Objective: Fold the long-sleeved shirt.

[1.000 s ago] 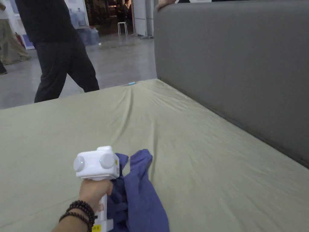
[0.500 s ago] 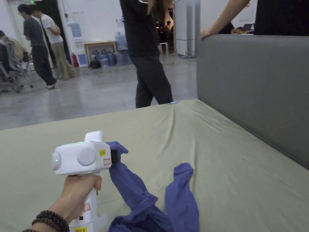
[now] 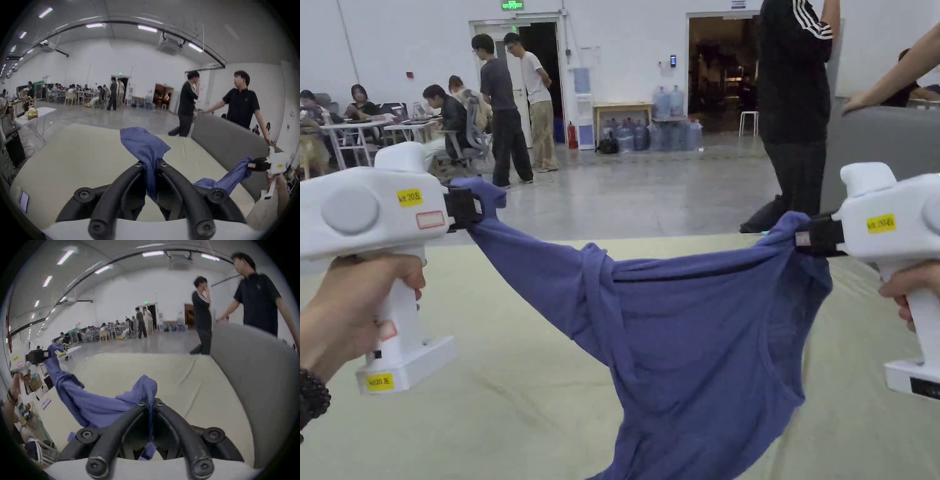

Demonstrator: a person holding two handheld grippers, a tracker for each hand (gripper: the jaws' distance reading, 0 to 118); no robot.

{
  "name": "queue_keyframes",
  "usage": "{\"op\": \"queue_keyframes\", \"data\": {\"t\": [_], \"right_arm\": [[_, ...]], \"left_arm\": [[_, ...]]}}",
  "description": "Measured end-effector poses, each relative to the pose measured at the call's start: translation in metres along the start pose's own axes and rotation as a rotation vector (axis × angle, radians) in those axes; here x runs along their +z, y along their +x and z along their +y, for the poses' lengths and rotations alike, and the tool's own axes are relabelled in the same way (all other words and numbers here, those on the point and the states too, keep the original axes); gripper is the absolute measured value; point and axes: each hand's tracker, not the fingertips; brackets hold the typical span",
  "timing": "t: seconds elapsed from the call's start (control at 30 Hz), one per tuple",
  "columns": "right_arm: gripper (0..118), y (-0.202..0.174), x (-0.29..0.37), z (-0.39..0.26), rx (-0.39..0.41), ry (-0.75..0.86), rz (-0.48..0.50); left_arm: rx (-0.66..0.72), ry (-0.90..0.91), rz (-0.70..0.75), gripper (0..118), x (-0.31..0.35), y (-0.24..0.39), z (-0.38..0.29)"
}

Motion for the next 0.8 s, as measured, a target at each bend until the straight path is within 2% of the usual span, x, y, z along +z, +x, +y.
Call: {"op": "queue_keyframes", "data": {"t": [0.2, 0.33, 0.43, 0.53, 0.73, 0.8], "right_arm": [[0, -0.038, -0.006, 0.091, 0.088, 0.08, -0.028], [0, -0.035, -0.007, 0.156, 0.067, 0.128, -0.051], [0, -0.035, -0.004, 0.206, 0.077, 0.182, -0.13], [0, -0.037, -0.001, 0.244, 0.084, 0.202, -0.168], [0, -0.029, -0.006, 0.274, 0.063, 0.252, -0.21], [0, -0.024, -0.01, 0.273, 0.033, 0.267, -0.206]], "left_arm": [[-0.029, 0.069, 0.051, 3, 0.014, -0.008, 0.049], [-0.021, 0.111, 0.063, 3, -0.003, -0.012, 0.086], [-0.017, 0.145, 0.099, 3, -0.022, -0.01, 0.115], [0.012, 0.154, 0.114, 3, -0.041, -0.002, 0.144], [0.046, 0.209, 0.094, 3, -0.067, 0.019, 0.176], [0.035, 0.213, 0.079, 3, -0.073, 0.024, 0.174]]}}
